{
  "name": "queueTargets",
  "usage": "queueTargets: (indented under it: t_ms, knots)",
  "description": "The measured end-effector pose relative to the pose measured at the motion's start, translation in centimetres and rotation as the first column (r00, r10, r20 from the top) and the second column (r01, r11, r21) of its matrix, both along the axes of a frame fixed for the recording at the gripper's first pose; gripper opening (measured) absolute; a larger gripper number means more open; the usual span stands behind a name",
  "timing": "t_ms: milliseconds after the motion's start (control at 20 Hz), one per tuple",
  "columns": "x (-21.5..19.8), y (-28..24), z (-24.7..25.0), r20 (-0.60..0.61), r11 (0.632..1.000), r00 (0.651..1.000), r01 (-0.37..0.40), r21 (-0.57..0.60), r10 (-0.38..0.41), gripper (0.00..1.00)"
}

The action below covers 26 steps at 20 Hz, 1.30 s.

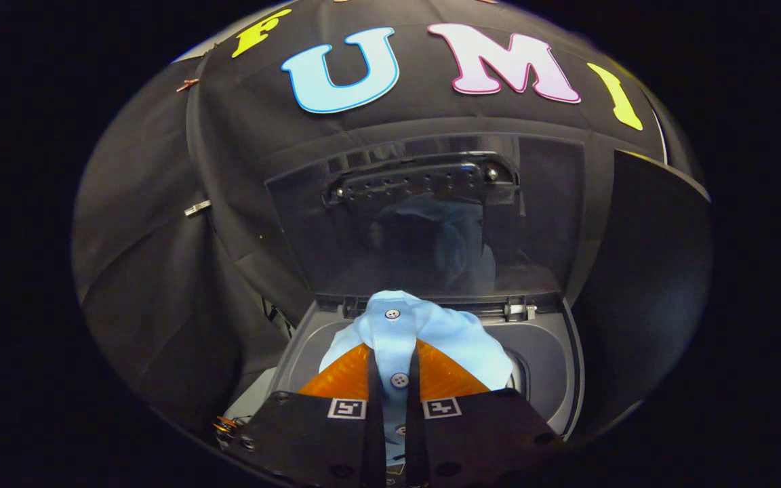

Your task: Put the clothes into the washing machine and then close the washing machine lid.

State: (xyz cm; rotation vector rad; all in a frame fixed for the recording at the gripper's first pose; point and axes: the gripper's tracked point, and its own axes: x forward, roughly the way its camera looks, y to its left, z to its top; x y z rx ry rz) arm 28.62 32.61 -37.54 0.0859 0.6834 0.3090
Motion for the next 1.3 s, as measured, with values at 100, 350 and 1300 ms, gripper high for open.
queueTargets:
  t_ms: [100, 350, 1300]
  knots:
    - [-0.1, -0.3, -0.8, -0.003, 1.0, 1.0, 0.019, 0.005, -0.019, 0.16]
    - [0.7, -0.5, -2.8, 0.008, 0.999, 0.999, 0.032, -0.039, -0.032, 0.17]
    - [-0.9, -3.4, -1.6, 0.097, 0.994, 0.995, 0.045, -0.103, -0.035, 1.0]
